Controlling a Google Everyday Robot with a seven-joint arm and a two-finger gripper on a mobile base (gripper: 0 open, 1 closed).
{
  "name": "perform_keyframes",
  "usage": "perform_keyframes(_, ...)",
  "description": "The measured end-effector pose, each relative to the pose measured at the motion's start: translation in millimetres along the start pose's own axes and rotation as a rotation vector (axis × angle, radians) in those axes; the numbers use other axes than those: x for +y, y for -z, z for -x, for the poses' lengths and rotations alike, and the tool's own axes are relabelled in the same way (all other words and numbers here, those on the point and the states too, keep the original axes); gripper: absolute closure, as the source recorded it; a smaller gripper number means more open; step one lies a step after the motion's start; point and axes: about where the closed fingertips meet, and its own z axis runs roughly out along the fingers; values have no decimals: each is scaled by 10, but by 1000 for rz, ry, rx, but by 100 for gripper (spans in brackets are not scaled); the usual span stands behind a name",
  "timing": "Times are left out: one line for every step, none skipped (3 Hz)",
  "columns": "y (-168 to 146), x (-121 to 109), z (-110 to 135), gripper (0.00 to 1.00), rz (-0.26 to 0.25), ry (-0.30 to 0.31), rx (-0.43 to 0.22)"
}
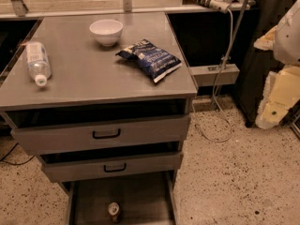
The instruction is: Pick orange can from bottom drawer and place on counter
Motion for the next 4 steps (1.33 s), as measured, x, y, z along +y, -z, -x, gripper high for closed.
perform_keyframes(0, 0, 0, 0, 0, 0, 0)
perform_keyframes(-185, 145, -44, 0, 16, -18, -10)
perform_keyframes(-648, 506, -134, 0, 43, -77, -57)
perform_keyframes(-1385, 997, -374, 0, 134, -124, -68)
